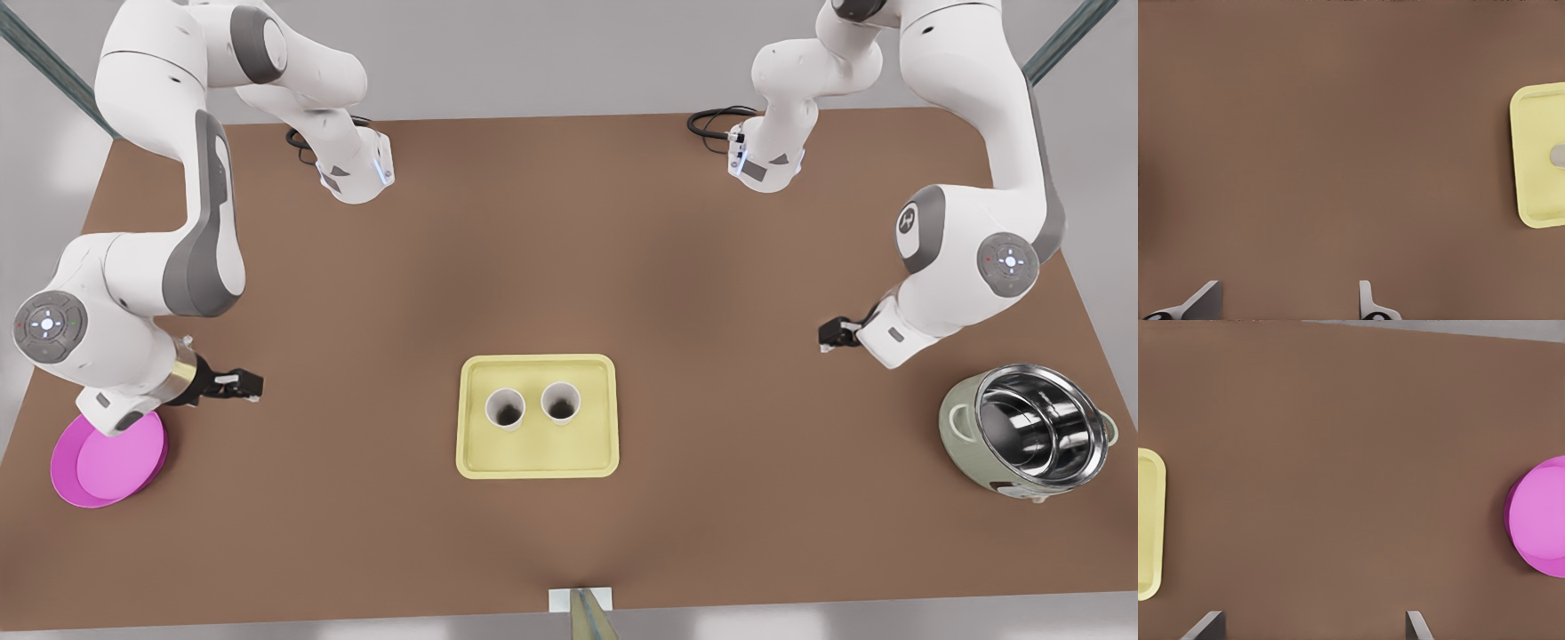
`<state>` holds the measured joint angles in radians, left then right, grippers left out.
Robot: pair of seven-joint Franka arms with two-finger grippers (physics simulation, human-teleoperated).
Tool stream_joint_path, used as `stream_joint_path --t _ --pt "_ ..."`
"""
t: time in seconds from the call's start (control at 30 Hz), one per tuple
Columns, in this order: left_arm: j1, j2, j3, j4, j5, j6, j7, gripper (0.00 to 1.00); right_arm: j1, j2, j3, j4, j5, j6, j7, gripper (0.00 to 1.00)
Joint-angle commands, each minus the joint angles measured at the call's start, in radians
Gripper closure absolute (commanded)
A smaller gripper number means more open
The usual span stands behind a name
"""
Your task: Use the left arm to pick up the white IKEA cup from the tray and place it on the middle-left position; use the right arm to pick up the white IKEA cup from the tray and place it on the middle-right position
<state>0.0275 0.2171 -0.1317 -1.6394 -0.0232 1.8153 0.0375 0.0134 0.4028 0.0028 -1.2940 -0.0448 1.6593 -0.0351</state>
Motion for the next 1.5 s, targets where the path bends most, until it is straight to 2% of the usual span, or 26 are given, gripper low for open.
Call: stream_joint_path --t 0.0,0.13,0.2,0.27,0.43,0.6,1.2,1.23,1.27,1.3,1.37,1.47 --pt "0.002 0.002 0.0 0.0 0.009 0.047 0.015 0.0 -0.003 -0.001 -0.001 0.001 0.002 0.028 -0.006 0.0" --pt "0.003 0.008 0.0 0.001 0.009 0.05 0.012 0.0 0.005 0.024 0.008 0.001 0.04 0.028 0.004 0.0" --pt "0.012 0.011 0.003 0.0 0.003 0.052 0.016 0.0 0.111 0.068 0.02 0.001 0.079 0.071 0.038 0.0" --pt "0.011 0.011 0.003 -0.003 0.008 0.05 0.019 0.0 0.237 0.114 0.02 0.002 0.079 0.12 0.23 0.0" --pt "0.011 0.015 0.003 -0.007 0.009 0.052 0.018 0.0 0.396 0.237 0.02 0.002 0.079 0.324 0.575 0.0" --pt "0.011 0.018 0.003 -0.008 0.011 0.058 0.018 0.0 0.439 0.315 0.02 0.002 0.079 0.439 0.596 0.0" --pt "0.009 0.018 0.003 -0.013 0.011 0.056 0.013 0.0 0.465 0.404 0.022 -0.08 0.083 0.53 0.584 0.02" --pt "0.009 0.016 0.003 -0.011 0.011 0.056 0.013 0.0 0.467 0.403 0.022 -0.079 0.082 0.53 0.587 0.36" --pt "0.009 0.016 0.003 -0.011 0.011 0.056 0.013 0.0 0.467 0.403 0.022 -0.079 0.082 0.528 0.592 0.55" --pt "0.009 0.016 0.003 -0.011 0.011 0.056 0.013 0.0 0.467 0.403 0.022 -0.079 0.082 0.527 0.593 0.67" --pt "0.009 0.015 0.003 -0.011 0.011 0.052 0.013 0.0 0.467 0.403 0.022 -0.079 0.083 0.527 0.593 0.77" --pt "0.009 0.016 0.003 -0.013 0.013 0.052 0.012 0.0 0.467 0.403 0.022 -0.079 0.083 0.525 0.595 0.85"
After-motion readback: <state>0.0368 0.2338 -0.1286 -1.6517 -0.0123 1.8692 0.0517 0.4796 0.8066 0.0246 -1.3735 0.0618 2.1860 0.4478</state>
